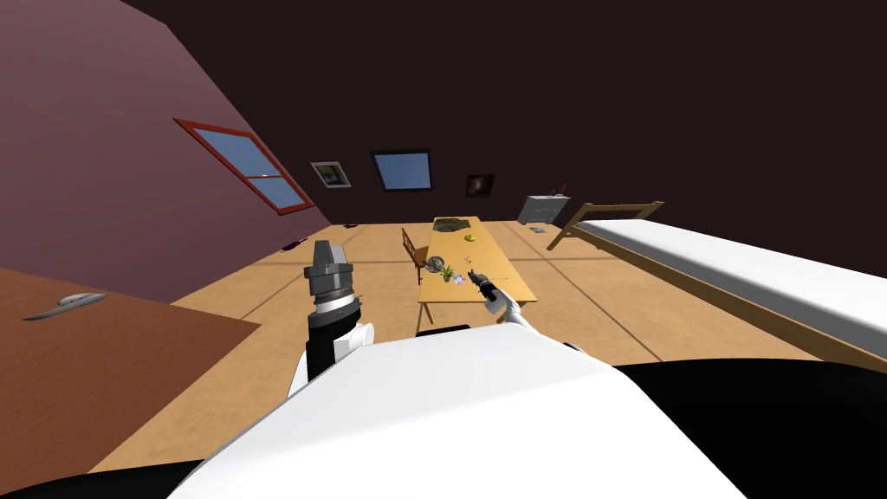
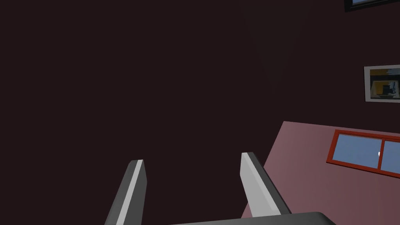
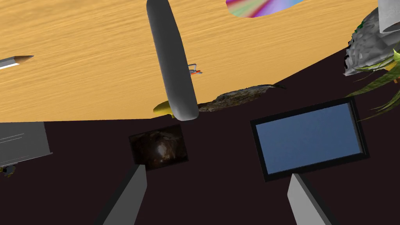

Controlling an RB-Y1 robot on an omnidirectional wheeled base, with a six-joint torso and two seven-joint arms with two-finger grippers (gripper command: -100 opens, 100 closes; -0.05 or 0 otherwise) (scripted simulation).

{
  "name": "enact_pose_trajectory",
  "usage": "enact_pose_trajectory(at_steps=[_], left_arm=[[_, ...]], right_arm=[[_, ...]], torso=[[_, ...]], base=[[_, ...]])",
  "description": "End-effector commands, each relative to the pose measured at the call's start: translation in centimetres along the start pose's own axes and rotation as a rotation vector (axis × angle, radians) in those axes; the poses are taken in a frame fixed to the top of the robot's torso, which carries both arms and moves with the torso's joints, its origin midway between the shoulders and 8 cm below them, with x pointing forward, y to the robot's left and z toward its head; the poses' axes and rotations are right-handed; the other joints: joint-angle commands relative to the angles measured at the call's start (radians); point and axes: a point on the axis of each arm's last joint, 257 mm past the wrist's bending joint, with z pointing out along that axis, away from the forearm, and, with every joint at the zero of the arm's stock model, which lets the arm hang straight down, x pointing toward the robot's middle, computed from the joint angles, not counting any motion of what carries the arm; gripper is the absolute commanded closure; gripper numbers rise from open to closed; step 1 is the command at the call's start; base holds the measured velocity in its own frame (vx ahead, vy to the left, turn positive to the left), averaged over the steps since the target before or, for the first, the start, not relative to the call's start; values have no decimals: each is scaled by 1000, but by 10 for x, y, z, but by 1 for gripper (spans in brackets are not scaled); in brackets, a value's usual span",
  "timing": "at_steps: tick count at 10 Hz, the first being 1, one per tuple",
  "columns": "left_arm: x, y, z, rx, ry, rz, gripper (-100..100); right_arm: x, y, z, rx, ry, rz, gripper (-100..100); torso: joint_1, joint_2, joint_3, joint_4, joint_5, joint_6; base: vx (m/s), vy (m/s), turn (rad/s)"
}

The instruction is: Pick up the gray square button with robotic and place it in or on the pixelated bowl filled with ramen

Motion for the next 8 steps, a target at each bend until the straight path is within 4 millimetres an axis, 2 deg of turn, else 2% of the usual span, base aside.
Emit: enact_pose_trajectory(at_steps=[1,3,4,6,7,8], left_arm=[[0,0,0,0,0,0,0],[0,0,0,0,0,0,0],[0,0,0,0,0,0,0],[0,0,0,0,0,0,0],[0,0,0,0,0,0,0],[0,0,0,0,0,0,0]], right_arm=[[6,-6,2,18,16,-17,-100],[18,-29,7,69,59,-81,-100],[18,-29,7,69,59,-81,-100],[26,-50,9,114,95,-137,-100],[26,-50,9,114,95,-137,-100],[29,-59,9,132,110,-161,-100]], torso=[[0,0,0,0,0,0],[0,0,0,0,0,0],[0,0,0,0,0,0],[0,0,0,0,0,0],[1,0,0,0,0,0],[0,0,0,0,0,0]], base=[[11,24,18],[15,24,52],[16,23,14],[21,38,43],[10,32,16],[6,27,31]])
